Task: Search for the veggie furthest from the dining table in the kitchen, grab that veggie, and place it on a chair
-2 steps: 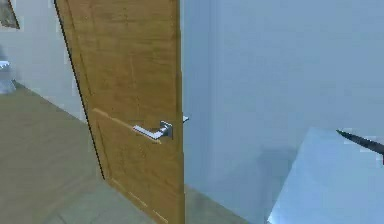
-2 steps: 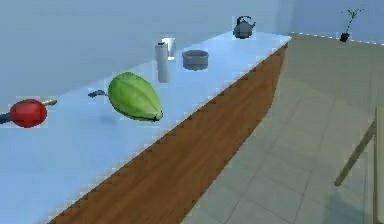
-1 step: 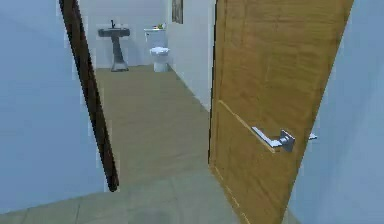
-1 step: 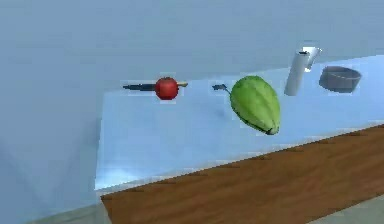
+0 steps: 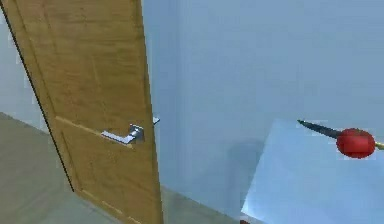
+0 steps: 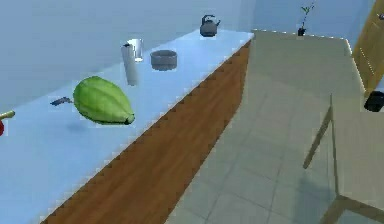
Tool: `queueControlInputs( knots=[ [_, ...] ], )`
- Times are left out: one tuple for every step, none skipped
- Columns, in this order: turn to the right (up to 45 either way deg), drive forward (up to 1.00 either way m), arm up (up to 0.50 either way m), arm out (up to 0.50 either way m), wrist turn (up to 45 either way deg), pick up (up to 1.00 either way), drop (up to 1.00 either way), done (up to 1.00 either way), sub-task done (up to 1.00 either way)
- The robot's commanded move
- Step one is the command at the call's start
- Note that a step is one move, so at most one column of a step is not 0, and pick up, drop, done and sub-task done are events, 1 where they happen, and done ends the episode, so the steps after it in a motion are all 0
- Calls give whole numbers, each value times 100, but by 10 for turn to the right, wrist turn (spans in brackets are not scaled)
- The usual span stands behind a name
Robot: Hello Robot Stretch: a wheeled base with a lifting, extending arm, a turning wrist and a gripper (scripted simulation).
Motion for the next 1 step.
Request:
queueControlInputs(
  knots=[
    [450, 0, 0, 0, 0, 0, 0, 0, 0]
  ],
)
